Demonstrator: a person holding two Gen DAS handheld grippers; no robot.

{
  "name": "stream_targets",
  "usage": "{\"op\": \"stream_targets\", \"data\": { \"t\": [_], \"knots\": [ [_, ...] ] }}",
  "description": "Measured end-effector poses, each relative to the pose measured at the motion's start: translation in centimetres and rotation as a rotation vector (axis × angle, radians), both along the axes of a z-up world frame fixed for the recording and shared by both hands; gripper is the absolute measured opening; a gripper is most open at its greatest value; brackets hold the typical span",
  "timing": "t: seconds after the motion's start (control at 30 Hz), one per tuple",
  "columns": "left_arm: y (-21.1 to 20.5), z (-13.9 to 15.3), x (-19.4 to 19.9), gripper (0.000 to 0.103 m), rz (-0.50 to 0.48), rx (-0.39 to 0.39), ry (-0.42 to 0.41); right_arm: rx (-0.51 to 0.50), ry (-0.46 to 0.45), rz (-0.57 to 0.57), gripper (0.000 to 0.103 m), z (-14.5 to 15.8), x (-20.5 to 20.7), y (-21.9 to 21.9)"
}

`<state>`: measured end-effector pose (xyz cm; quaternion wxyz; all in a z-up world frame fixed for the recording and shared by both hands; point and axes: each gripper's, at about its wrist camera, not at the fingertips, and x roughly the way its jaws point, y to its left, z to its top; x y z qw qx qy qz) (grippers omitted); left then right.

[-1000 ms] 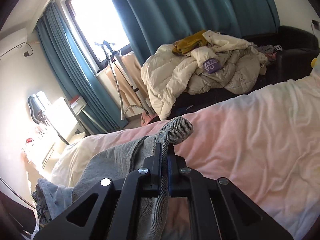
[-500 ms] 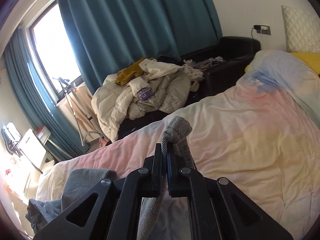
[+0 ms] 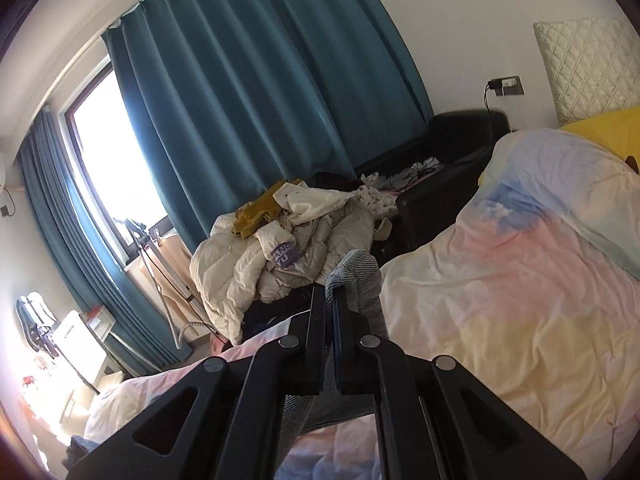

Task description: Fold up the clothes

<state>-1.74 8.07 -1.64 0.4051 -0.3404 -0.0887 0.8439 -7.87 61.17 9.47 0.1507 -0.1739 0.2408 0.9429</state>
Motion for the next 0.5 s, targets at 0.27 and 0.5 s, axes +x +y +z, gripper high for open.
{"op": "stream_targets", "data": {
  "t": [0.27, 0.5],
  "knots": [
    [-2.5, -0.8, -2.6, 0.044, 0.132, 0.090, -0.155, -0.172, -0.248, -0.133, 0.002, -16.2, 3.6, 4.5],
    [-5.2, -1.3, -3.8, 0.045, 0.220, 0.158, -0.239, -0.379, -0.342, -0.188, 0.006, -21.8, 6.4, 5.5]
  ]
}}
